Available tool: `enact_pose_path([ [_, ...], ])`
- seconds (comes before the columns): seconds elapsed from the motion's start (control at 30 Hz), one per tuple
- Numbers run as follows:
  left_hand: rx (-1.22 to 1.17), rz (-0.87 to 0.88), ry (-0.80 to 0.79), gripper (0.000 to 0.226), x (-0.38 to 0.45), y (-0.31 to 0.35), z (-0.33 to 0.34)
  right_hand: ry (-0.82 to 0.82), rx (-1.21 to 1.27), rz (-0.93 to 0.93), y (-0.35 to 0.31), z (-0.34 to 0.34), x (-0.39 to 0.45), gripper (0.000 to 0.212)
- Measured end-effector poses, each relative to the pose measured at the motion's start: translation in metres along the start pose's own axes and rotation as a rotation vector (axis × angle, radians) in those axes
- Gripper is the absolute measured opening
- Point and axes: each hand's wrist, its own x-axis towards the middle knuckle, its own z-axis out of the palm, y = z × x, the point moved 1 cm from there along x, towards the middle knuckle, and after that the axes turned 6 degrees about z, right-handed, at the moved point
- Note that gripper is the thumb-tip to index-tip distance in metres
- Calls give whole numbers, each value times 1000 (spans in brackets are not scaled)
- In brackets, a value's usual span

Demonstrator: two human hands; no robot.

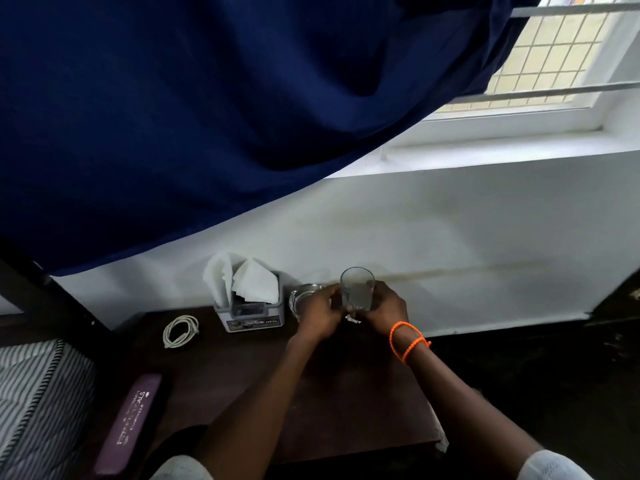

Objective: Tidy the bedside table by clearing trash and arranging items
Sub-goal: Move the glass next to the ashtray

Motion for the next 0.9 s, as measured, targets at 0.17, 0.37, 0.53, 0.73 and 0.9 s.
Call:
enact_pose_path([
  [0.17, -27, 14, 36, 30, 5, 3, 0, 20, 83, -1, 3, 2, 4, 62],
  [0.37, -37, 8, 90, 50, 13, 9, -25, 25, 159, -85, -18, 0, 5, 67],
  [0.53, -16, 37, 130, 39, 12, 5, -54, 12, 216, -196, -33, 13, 1, 56],
  [0.73, 122, -44, 139, 43, 13, -17, -82, -16, 209, -240, -45, 42, 6, 70],
  [0.9, 272, 6, 151, 18, 12, -29, -89, -48, 156, -207, -45, 65, 13, 69],
])
